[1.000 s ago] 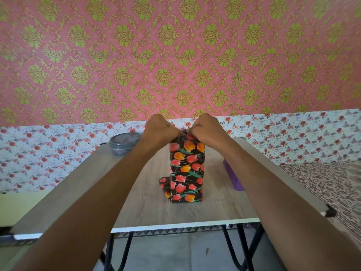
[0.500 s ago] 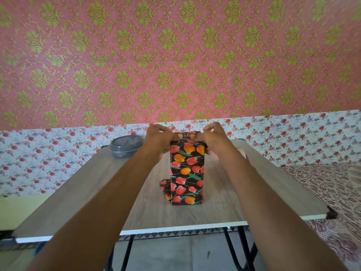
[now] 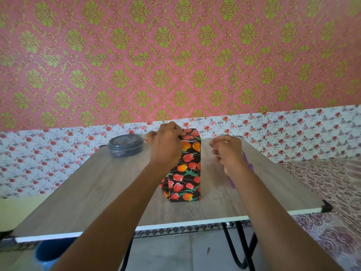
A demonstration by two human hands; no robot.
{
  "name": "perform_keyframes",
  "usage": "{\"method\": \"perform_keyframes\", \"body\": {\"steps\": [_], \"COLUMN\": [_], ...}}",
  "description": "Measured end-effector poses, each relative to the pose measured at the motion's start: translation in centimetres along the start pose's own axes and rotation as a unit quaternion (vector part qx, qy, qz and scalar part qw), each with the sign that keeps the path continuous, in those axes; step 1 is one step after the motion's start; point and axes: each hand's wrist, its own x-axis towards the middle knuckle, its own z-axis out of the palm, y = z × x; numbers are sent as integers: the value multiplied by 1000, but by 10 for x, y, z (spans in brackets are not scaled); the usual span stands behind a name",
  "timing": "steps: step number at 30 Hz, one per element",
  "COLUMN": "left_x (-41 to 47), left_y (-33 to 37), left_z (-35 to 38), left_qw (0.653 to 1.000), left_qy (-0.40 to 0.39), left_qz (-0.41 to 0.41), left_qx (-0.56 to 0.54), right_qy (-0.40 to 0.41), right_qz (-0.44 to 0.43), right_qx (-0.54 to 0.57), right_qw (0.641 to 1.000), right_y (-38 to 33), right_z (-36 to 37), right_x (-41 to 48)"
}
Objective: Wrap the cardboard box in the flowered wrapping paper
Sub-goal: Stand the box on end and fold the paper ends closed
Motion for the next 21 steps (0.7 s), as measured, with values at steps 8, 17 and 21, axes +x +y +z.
{"method": "perform_keyframes", "body": {"steps": [8,17,21], "left_x": [-14,-11,-10], "left_y": [-16,-18,-20], "left_z": [2,7,11], "left_qw": [990,985,984], "left_qy": [2,29,26], "left_qz": [100,116,101], "left_qx": [-99,-126,-143], "right_qy": [183,50,16], "right_qz": [-71,85,84], "right_qx": [-370,-437,-361], "right_qw": [908,894,929], "right_y": [64,57,62], "right_z": [-72,-89,-96], "right_x": [11,65,79]}}
